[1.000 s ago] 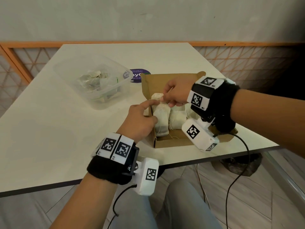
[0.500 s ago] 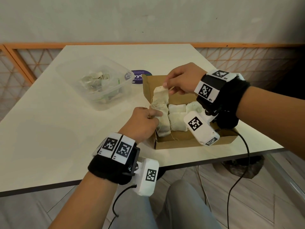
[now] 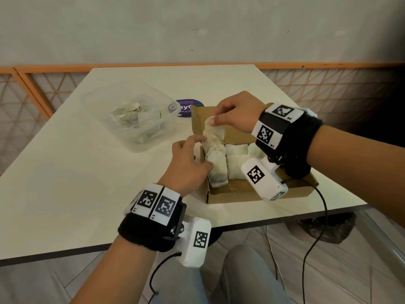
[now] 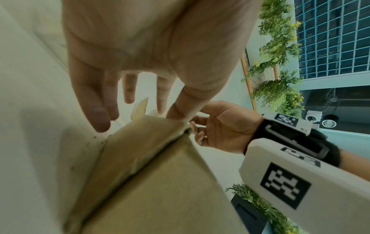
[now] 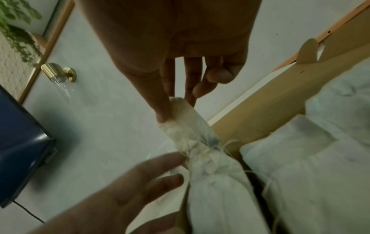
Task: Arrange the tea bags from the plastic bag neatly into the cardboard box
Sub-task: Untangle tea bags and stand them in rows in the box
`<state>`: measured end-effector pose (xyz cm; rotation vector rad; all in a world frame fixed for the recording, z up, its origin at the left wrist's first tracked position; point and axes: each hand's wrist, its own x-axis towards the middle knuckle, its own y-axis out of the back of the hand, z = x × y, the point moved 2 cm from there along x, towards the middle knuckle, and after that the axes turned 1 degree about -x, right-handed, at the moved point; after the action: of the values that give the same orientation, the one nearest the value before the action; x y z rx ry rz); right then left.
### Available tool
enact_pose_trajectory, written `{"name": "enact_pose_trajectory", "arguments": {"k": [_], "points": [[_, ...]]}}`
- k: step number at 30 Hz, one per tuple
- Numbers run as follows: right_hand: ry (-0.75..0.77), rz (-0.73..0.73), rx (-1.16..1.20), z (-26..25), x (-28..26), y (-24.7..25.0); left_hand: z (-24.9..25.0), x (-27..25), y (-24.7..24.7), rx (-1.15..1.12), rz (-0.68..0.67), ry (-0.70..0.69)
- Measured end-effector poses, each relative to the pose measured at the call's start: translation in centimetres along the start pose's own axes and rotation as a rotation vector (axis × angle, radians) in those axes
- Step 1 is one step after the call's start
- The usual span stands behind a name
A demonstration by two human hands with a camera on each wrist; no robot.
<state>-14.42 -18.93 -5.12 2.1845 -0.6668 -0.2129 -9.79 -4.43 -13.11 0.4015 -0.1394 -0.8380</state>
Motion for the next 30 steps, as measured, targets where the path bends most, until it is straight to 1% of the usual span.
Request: {"name": "enact_pose_trajectory", "arguments": {"k": [5, 7, 8, 12, 14, 17, 21, 23, 26, 30], "points": [[0.032, 0.033, 0.151, -0.3, 0.1, 0.7, 0.4, 0.5, -0.1, 0.154, -0.055, 0.019], [0.028, 0.025, 0.164, -0.1, 0.2, 0.5, 0.5, 0.5, 0.0, 0.163, -0.031, 0.019], [0.021, 0.017, 0.155, 0.2, 0.3, 0.3, 0.5, 0.6, 0.1, 0.135, 0.013, 0.005], [0.012, 0.01, 0.17, 1.0, 0.4, -0.3, 1.1, 1.3, 1.2, -0.035, 0.29, -0.103], [0.013, -0.021, 0.176, 1.3, 0.7, -0.4, 1.6, 2.0, 1.7, -0.04, 0.329, -0.142], [0.01, -0.026, 0.168, 1.5, 1.0, -0.4, 2.1, 3.1, 1.9, -0.059, 0.268, -0.133], [0.032, 0.064, 0.236, 1.3, 1.4, 0.2, 2.4, 4.3, 1.7, -0.117, 0.111, -0.087], [0.035, 0.081, 0.254, 1.2, 1.4, 0.5, 2.4, 4.7, 1.6, -0.096, 0.052, -0.077], [0.026, 0.094, 0.29, 1.2, 1.7, 0.9, 2.1, 5.3, 1.4, -0.04, 0.018, -0.051], [0.044, 0.136, 0.381, 1.0, 1.9, 1.5, 2.1, 5.8, 1.9, 0.002, 0.017, -0.042]]}}
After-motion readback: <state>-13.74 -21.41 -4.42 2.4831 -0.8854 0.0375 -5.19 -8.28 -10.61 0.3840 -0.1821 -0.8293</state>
